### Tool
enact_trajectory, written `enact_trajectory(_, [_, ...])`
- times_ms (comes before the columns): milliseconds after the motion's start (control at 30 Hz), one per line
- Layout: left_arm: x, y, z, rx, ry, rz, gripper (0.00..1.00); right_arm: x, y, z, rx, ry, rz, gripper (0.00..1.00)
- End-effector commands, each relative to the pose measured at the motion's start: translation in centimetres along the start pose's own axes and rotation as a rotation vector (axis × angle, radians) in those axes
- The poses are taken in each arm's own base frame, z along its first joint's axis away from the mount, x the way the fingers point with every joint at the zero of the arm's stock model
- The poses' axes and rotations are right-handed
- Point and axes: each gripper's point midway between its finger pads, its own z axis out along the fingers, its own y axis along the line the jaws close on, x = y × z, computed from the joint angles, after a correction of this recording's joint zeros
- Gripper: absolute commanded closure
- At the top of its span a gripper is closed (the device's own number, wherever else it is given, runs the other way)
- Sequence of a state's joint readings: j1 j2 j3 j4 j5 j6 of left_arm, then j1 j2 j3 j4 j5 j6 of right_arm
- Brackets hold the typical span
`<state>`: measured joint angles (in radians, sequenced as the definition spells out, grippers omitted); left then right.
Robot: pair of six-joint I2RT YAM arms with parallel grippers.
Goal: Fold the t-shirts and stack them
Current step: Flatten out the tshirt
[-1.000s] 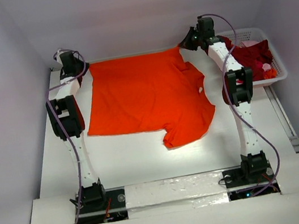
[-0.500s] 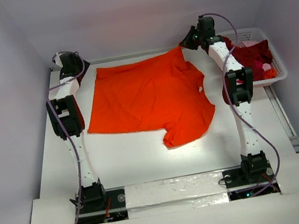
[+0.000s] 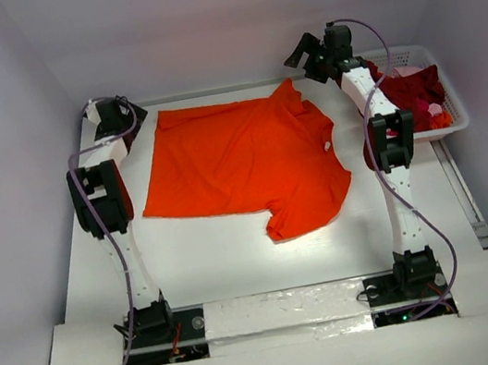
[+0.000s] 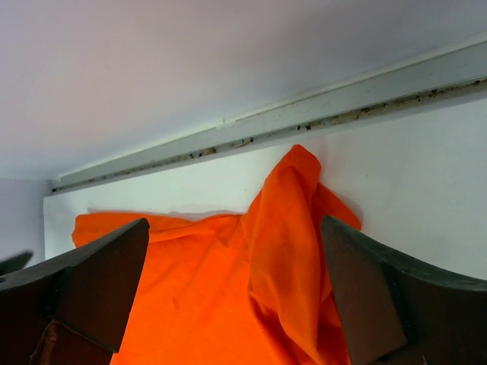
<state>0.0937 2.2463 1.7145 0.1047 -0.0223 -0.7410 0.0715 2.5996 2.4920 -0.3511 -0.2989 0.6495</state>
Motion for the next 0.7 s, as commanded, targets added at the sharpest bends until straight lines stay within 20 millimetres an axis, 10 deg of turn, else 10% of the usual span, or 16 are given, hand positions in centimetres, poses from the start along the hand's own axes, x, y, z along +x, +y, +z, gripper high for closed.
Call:
enact_trajectory(0, [-5.3,-4.8,-7.7,0.139,-0.153,-0.021,0.01,-2.8,4.1,-2.6,-0.079,-0.056,-0.046,0.0])
enact_trajectory(133, [-7.1,-7.3,-10.7,0.169,-0.19,0.011,0.19,-2.4,7.2,-4.5,-0.1,-0.062,-0.101,0.0])
enact_trajectory(267, [-4.8,-7.6,-6.8,0.162,-0.058,0.032,0.65,-1.5,9.1,-5.4,-0.131,-0.026,-0.104,0.0])
enact_trajectory(533, [-0.8,-13.4,-2.4,0.465,0.137,0.04,0.61,-0.9,12.1,-7.8,-0.2,-0.004,-0.125,0.0])
enact_trajectory(667, [1.9,-12.5,-1.1,0.478,0.238,0.0,0.57,0.0,13.0,-9.5,-0.219,0.013,-0.127,0.0])
